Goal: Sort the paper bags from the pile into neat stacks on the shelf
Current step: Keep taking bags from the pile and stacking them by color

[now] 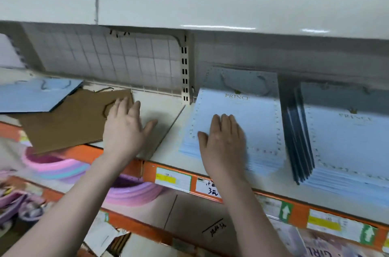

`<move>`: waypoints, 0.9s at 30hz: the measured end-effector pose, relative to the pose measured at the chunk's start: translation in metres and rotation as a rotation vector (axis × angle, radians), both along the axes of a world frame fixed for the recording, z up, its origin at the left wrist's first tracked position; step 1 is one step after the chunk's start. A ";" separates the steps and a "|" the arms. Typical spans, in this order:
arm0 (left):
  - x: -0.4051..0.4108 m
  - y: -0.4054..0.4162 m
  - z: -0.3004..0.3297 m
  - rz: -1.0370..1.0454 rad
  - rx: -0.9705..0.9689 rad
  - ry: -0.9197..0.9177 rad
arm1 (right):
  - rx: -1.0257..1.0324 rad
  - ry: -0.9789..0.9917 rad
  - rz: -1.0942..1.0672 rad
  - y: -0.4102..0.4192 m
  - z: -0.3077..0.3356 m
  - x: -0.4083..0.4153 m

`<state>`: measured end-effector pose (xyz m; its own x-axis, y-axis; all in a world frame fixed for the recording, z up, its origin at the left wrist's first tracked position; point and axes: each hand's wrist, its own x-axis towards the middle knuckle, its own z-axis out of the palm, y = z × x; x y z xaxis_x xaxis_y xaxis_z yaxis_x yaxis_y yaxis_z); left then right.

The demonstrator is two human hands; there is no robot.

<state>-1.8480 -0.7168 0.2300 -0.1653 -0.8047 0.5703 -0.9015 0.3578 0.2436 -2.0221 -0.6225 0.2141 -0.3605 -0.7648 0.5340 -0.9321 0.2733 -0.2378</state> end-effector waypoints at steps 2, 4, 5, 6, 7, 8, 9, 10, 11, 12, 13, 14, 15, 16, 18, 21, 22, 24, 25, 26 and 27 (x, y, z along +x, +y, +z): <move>0.025 0.000 0.000 0.038 0.005 0.023 | -0.005 0.031 0.034 -0.009 0.000 0.018; 0.053 0.001 -0.002 0.076 0.013 0.039 | -0.007 0.051 0.068 -0.019 -0.001 0.041; 0.068 0.001 -0.004 0.098 0.022 0.045 | -0.003 0.050 0.086 -0.025 -0.001 0.055; 0.084 0.002 -0.005 0.120 0.024 0.049 | 0.006 0.042 0.104 -0.030 -0.001 0.070; 0.101 0.003 -0.007 0.138 0.023 0.057 | 0.012 0.039 0.120 -0.036 -0.002 0.087; 0.120 0.003 -0.007 0.156 0.027 0.073 | 0.020 0.038 0.140 -0.043 -0.002 0.104; 0.139 0.004 -0.008 0.179 0.045 0.091 | 0.024 0.036 0.165 -0.049 -0.002 0.123; 0.159 0.003 -0.009 0.204 0.062 0.105 | 0.024 0.029 0.191 -0.056 -0.003 0.141; 0.180 0.002 -0.011 0.228 0.068 0.112 | 0.020 0.026 0.214 -0.062 -0.004 0.160; 0.200 0.002 -0.013 0.248 0.065 0.112 | 0.020 0.021 0.233 -0.069 -0.006 0.179; 0.220 0.000 -0.015 0.259 0.064 0.113 | 0.019 0.018 0.246 -0.075 -0.008 0.197; 0.238 -0.001 -0.017 0.270 0.080 0.124 | 0.023 0.014 0.260 -0.080 -0.009 0.216; 0.256 -0.002 -0.019 0.280 0.107 0.140 | 0.014 0.015 0.267 -0.086 -0.009 0.233; 0.275 -0.004 -0.020 0.288 0.126 0.148 | 0.012 0.009 0.273 -0.092 -0.010 0.252; 0.300 -0.008 -0.021 0.290 0.143 0.147 | 0.014 -0.010 0.273 -0.100 -0.013 0.277; 0.341 -0.019 -0.020 0.280 0.159 0.142 | 0.005 -0.033 0.290 -0.113 -0.015 0.317; 0.351 -0.023 -0.020 0.275 0.165 0.139 | 0.014 -0.039 0.291 -0.117 -0.015 0.328; 0.368 -0.032 -0.018 0.268 0.176 0.129 | 0.029 -0.036 0.292 -0.125 -0.013 0.344; 0.374 -0.038 -0.018 0.264 0.178 0.127 | 0.033 -0.031 0.294 -0.130 -0.012 0.350; 0.379 -0.045 -0.017 0.261 0.180 0.130 | 0.035 -0.028 0.297 -0.137 -0.010 0.356; 0.383 -0.052 -0.016 0.258 0.180 0.132 | 0.033 -0.031 0.301 -0.144 -0.009 0.360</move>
